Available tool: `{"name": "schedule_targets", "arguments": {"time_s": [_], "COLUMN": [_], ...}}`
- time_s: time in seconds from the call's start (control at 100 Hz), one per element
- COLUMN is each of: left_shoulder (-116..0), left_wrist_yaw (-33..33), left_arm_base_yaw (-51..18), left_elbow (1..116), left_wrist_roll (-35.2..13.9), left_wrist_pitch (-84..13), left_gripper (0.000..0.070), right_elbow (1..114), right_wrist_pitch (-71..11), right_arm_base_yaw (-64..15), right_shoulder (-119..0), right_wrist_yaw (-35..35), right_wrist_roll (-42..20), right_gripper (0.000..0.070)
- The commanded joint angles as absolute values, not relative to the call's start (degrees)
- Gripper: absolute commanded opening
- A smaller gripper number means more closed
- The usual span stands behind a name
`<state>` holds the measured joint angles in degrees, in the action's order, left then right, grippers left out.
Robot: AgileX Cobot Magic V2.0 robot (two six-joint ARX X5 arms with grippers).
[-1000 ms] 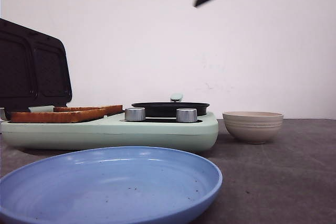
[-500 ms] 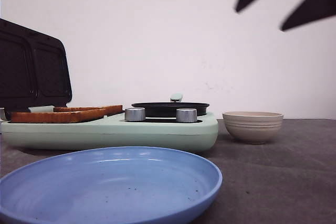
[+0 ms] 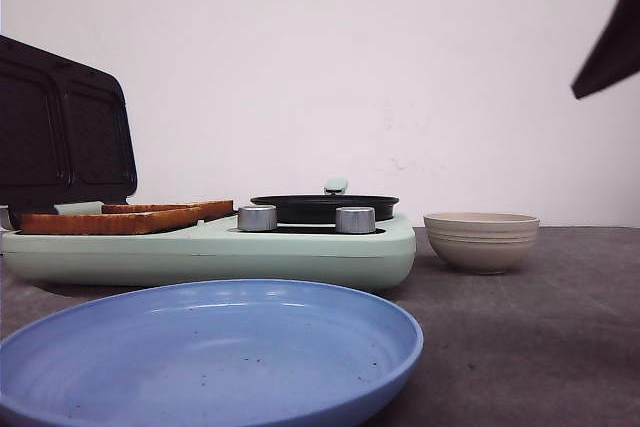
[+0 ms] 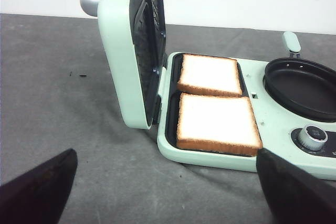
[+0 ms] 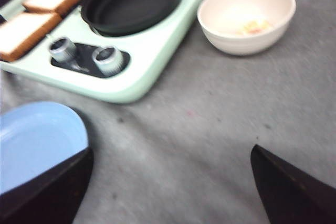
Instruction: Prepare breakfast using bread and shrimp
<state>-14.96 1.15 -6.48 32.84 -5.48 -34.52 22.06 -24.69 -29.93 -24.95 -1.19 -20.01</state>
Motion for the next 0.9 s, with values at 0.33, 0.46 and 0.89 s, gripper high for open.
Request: {"name": "schedule_targets", "arguments": {"time_s": [0.33,0.46,0.89], "left_shoulder": [-14.96,-14.98,-21.85], "left_wrist_yaw": [0.84,-0.99,-1.28], "left_arm_base_yaw": [-6.39,-6.39,-5.52], "left_elbow": [33.15,33.15,33.17], "left_wrist_roll": [-11.53,-13.93,-24.34], "left_wrist_pitch": [-34.28,-34.09,-22.52], "left_gripper": [0.0635,0.0636,0.0638], "right_elbow": [21.85,21.85,21.85], "right_wrist_pitch": [-26.30,-26.24,-26.24], "right_arm_base_yaw": [-30.22,-30.22,-30.22], "right_shoulder": [-24.86,-24.93,-24.95], "right_wrist_yaw": [-3.49,-3.51,-4.58], "right_wrist_roll": [-21.04,-21.04,-20.99], "right_gripper": [0.0167,0.0088,0.0006]}}
